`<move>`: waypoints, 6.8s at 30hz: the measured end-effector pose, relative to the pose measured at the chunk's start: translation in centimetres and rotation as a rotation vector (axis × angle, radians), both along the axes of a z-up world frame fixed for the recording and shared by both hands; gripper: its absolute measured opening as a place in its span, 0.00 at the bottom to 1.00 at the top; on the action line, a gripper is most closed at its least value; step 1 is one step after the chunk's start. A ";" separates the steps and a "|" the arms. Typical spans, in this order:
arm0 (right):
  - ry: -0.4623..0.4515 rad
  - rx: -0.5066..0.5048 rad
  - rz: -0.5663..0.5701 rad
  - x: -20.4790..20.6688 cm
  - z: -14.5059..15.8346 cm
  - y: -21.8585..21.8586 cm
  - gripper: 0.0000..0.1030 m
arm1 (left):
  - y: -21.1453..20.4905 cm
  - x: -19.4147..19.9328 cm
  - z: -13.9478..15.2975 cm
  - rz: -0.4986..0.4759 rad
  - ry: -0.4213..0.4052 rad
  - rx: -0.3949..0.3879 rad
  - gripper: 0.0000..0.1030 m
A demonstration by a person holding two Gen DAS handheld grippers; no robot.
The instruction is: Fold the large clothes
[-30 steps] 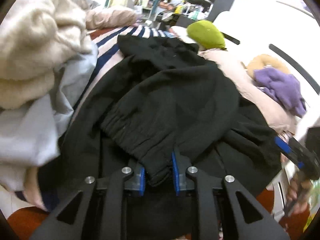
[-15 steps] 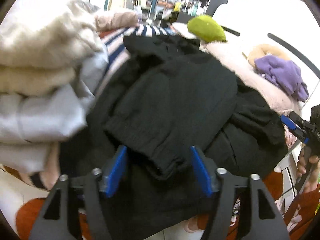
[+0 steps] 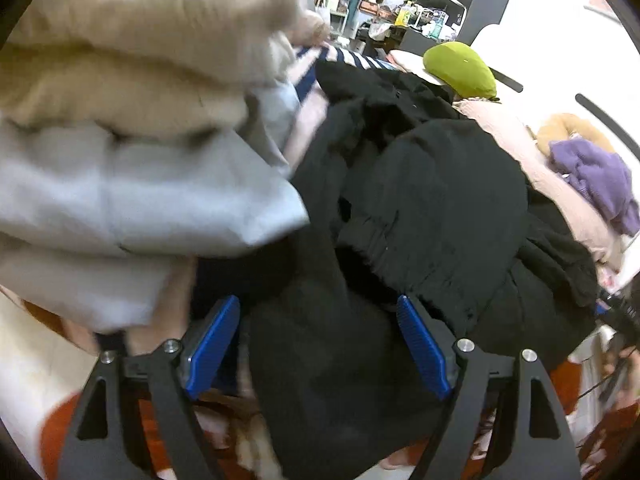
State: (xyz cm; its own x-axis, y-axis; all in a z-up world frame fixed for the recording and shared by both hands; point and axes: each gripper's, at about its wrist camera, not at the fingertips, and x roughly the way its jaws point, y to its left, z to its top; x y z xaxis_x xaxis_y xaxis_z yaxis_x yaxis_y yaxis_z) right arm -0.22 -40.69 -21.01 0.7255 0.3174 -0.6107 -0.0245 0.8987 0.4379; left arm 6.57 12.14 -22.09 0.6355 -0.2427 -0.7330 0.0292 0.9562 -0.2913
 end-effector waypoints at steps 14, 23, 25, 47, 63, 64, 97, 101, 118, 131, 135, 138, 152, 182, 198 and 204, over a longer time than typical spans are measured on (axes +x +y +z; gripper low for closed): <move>-0.024 0.328 0.107 -1.4 -0.6 -0.7 0.90 | 1.7 -1.1 0.6 -0.094 -0.042 -0.275 0.75; 0.019 0.209 0.168 0.0 -0.9 3.6 0.89 | -1.7 0.8 -0.3 -0.060 0.011 -0.153 0.76; 0.018 0.189 0.155 0.2 -0.9 4.1 0.77 | -1.9 0.9 -0.4 -0.044 0.018 -0.147 0.74; -0.279 0.246 0.292 -2.7 8.6 8.4 0.09 | -5.5 -2.3 13.8 -0.203 -0.294 -0.138 0.11; -0.484 0.187 0.404 -13.8 18.8 10.4 0.08 | -0.7 -13.9 23.2 -0.175 -0.554 -0.098 0.09; -0.476 0.181 0.392 -13.5 19.1 10.4 0.08 | -0.4 -13.5 23.2 -0.170 -0.542 -0.090 0.09; 0.194 0.131 0.272 26.9 5.8 3.3 0.13 | -3.2 22.4 15.4 -0.147 -0.061 0.262 0.78; 0.191 0.182 0.308 26.3 7.5 2.7 0.29 | -4.4 19.4 18.9 -0.215 -0.149 0.204 0.78; 0.162 -0.039 0.219 19.0 7.0 1.4 0.84 | -11.3 19.7 9.1 -0.384 0.113 0.170 0.36; 0.037 0.026 0.245 13.1 7.5 2.4 0.84 | -6.7 23.2 9.5 -0.075 0.080 0.173 0.69; 0.003 0.096 0.221 9.2 7.1 2.7 0.84 | -7.3 16.4 11.7 -0.155 -0.024 0.069 0.80; -0.010 0.105 0.187 6.3 6.6 3.3 0.84 | -7.0 12.2 12.0 -0.146 -0.062 0.069 0.81; 0.048 0.324 0.089 -1.7 1.5 3.3 0.84 | -5.3 2.4 5.2 -0.091 0.061 -0.100 0.89; -0.156 0.258 -0.034 5.6 3.9 4.9 0.03 | -6.8 8.4 1.6 -0.083 0.008 -0.413 0.14; -0.186 0.063 -0.004 -0.8 9.8 -0.2 0.22 | -5.9 -0.5 9.3 -0.254 -0.062 -0.230 0.63; -0.195 -0.050 0.217 4.6 14.6 3.9 0.34 | -6.0 4.1 14.7 -0.219 -0.183 -0.063 0.84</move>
State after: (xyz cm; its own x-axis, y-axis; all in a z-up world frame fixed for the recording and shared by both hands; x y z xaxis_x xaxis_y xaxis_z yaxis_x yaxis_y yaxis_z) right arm 4.37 -36.79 -6.41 0.7493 0.4508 -0.4852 -0.2977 0.8837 0.3613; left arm 10.72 6.19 -7.36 0.6834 -0.4300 -0.5900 0.2904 0.9016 -0.3206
